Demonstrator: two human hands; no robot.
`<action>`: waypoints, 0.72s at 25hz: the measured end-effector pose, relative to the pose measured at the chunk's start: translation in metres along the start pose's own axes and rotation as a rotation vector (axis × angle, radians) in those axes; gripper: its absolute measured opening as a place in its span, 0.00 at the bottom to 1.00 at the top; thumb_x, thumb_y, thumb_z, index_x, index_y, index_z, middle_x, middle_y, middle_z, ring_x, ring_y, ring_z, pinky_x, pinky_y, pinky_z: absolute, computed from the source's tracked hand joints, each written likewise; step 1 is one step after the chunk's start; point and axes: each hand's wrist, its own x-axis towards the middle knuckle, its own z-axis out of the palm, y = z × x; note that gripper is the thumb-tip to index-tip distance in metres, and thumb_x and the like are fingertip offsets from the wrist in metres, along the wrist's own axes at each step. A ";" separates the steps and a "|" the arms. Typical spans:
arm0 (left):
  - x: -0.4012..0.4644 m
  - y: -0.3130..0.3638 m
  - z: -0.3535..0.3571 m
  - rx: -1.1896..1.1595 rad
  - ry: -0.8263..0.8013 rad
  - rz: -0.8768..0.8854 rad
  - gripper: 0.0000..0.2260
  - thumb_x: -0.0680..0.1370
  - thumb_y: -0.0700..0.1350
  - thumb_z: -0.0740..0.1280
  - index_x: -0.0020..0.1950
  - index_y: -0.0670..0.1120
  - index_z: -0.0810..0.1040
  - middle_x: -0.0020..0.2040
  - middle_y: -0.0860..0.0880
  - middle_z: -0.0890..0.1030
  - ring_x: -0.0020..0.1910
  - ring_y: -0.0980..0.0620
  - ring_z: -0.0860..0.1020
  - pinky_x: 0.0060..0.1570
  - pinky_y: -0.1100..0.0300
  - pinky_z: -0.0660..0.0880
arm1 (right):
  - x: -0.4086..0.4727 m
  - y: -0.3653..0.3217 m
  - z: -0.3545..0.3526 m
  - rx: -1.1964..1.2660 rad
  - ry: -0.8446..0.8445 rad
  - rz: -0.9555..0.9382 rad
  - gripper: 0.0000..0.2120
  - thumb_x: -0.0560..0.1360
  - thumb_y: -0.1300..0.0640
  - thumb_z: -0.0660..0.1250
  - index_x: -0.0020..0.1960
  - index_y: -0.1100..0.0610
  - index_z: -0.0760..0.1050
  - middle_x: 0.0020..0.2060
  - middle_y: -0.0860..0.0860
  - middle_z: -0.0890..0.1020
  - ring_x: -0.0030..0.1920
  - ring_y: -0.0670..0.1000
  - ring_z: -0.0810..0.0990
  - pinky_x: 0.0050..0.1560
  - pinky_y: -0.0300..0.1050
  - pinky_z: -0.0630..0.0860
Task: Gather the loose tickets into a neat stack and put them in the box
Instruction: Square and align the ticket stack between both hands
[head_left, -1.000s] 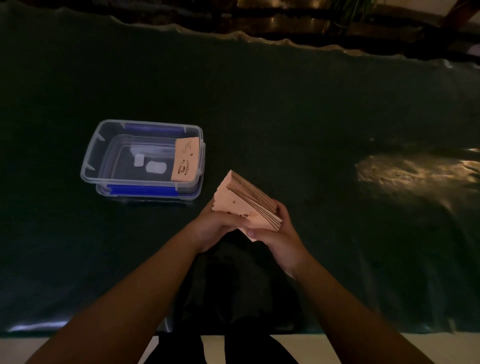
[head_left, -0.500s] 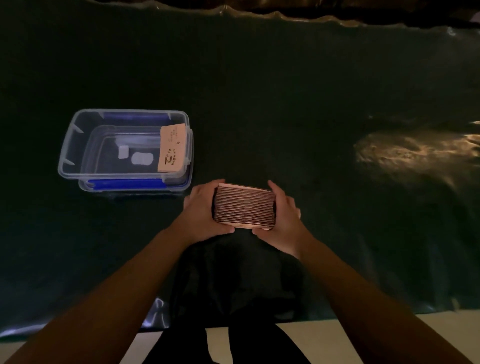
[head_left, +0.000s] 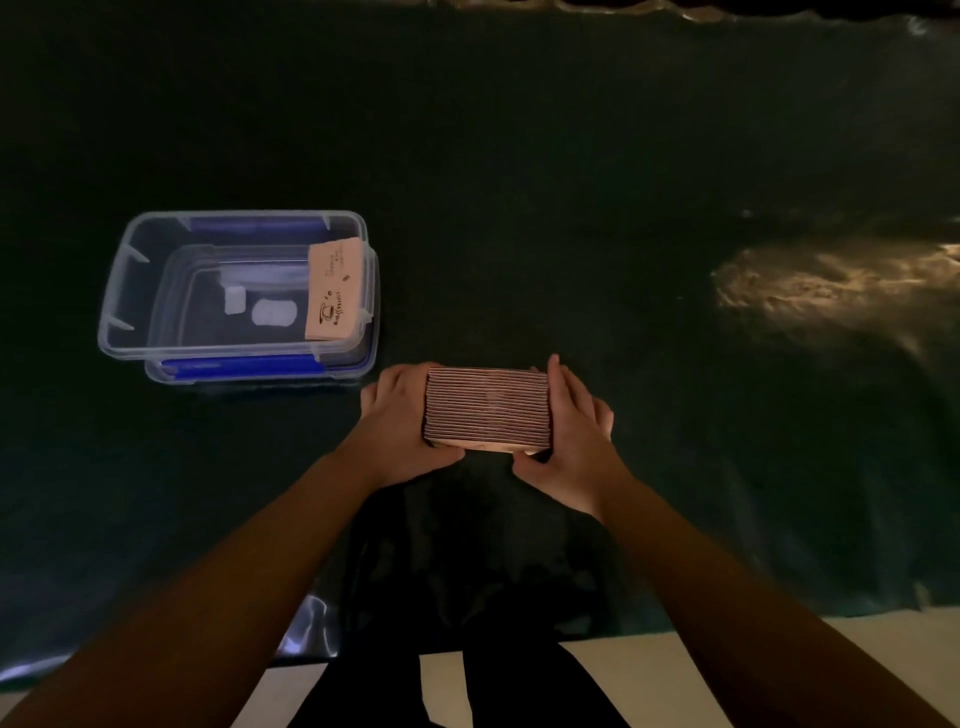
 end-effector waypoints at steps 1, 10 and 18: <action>0.002 -0.001 0.000 0.007 0.006 0.004 0.45 0.69 0.55 0.81 0.79 0.52 0.60 0.78 0.49 0.63 0.80 0.47 0.56 0.79 0.43 0.52 | 0.001 0.003 0.001 -0.077 0.010 -0.022 0.55 0.72 0.41 0.73 0.86 0.51 0.43 0.86 0.51 0.51 0.83 0.52 0.41 0.82 0.61 0.43; 0.005 -0.003 -0.003 0.024 0.024 0.024 0.43 0.67 0.56 0.81 0.76 0.52 0.63 0.74 0.49 0.66 0.76 0.48 0.61 0.78 0.44 0.55 | 0.009 0.003 0.000 -0.131 0.077 -0.058 0.44 0.69 0.36 0.74 0.77 0.55 0.65 0.72 0.52 0.71 0.77 0.54 0.61 0.78 0.56 0.54; 0.007 -0.003 -0.007 -0.034 0.033 0.023 0.42 0.65 0.55 0.83 0.73 0.52 0.66 0.70 0.50 0.69 0.72 0.49 0.65 0.75 0.42 0.64 | 0.019 -0.007 -0.013 -0.074 0.025 -0.032 0.43 0.66 0.41 0.79 0.75 0.52 0.66 0.69 0.49 0.75 0.71 0.52 0.68 0.75 0.56 0.60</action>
